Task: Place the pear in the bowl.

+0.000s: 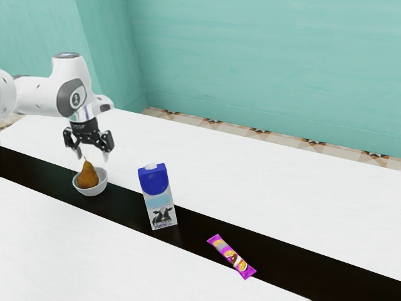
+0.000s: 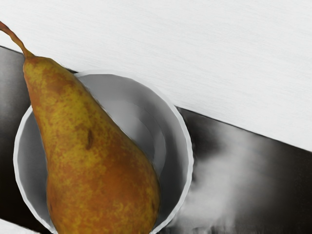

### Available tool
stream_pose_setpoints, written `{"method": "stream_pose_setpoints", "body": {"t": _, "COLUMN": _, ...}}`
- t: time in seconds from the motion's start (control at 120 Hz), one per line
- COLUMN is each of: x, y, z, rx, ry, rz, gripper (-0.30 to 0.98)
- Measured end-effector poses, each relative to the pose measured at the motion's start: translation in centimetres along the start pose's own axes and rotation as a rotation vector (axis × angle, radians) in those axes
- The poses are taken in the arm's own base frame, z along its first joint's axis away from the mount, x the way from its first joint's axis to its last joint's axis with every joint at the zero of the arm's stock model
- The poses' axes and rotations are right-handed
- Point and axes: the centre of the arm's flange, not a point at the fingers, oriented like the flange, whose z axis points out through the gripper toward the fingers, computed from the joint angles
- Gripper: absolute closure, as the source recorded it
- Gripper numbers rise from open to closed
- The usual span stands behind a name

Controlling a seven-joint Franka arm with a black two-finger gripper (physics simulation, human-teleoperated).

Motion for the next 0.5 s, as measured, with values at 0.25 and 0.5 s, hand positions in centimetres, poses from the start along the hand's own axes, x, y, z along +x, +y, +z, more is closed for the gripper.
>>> {"method": "stream_pose_setpoints", "body": {"t": 0.25, "x": -5.7, "y": 7.4, "z": -17.9, "rx": -0.038, "ry": 0.116, "rz": 0.34, "gripper": 0.01}}
{"method": "stream_pose_setpoints", "body": {"t": 0.5, "x": -9.1, "y": 13.5, "z": -23.6, "rx": -0.075, "ry": 0.101, "rz": 0.645, "gripper": 0.0}}
